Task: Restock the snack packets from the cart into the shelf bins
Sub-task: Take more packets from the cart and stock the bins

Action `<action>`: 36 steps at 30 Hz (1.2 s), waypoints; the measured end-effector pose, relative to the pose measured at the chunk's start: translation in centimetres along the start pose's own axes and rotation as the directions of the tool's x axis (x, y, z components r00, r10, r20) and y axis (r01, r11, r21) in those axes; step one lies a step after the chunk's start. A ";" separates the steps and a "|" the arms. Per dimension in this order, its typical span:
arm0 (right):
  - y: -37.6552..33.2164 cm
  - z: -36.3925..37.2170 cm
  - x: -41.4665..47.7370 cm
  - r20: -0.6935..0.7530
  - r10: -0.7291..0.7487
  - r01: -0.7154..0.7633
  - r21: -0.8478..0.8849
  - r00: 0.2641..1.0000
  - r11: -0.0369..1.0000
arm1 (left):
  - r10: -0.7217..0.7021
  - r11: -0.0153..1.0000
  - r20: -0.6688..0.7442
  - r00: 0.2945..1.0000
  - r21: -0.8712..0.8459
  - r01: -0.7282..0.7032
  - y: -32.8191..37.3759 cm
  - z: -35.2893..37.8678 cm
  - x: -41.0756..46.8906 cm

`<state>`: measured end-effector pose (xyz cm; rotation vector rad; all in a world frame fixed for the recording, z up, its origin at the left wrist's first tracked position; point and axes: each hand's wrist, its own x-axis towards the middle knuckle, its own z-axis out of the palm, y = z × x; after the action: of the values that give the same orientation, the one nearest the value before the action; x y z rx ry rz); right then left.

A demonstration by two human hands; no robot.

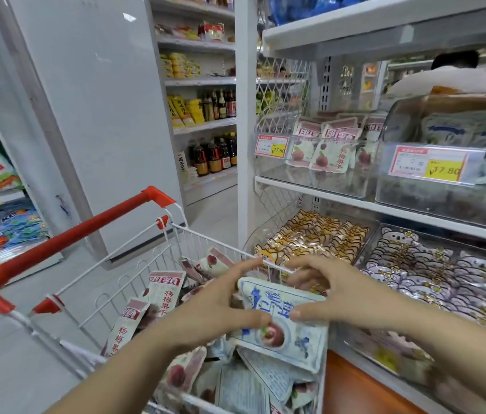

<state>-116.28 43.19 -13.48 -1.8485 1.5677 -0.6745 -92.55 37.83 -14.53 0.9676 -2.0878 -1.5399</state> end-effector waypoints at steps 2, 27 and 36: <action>-0.7 -1.0 -0.4 0.199 -0.022 0.037 -0.072 0.980 0.997 | 0.041 0.997 0.072 0.997 0.054 -0.045 1.6 -0.2 0.5; -0.6 -2.8 -4.3 -0.222 -0.057 0.056 -0.015 0.973 0.998 | 0.241 0.937 -0.089 0.966 0.282 -0.208 7.0 2.6 2.8; -0.7 -0.8 -3.5 -0.196 -0.108 0.095 -0.074 0.975 0.993 | 0.124 0.953 0.034 0.992 0.276 -0.128 7.4 2.0 1.8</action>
<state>-116.99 46.62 -12.41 -1.9705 1.6453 -0.8895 -97.36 39.16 -8.42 0.8939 -2.3725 -1.2178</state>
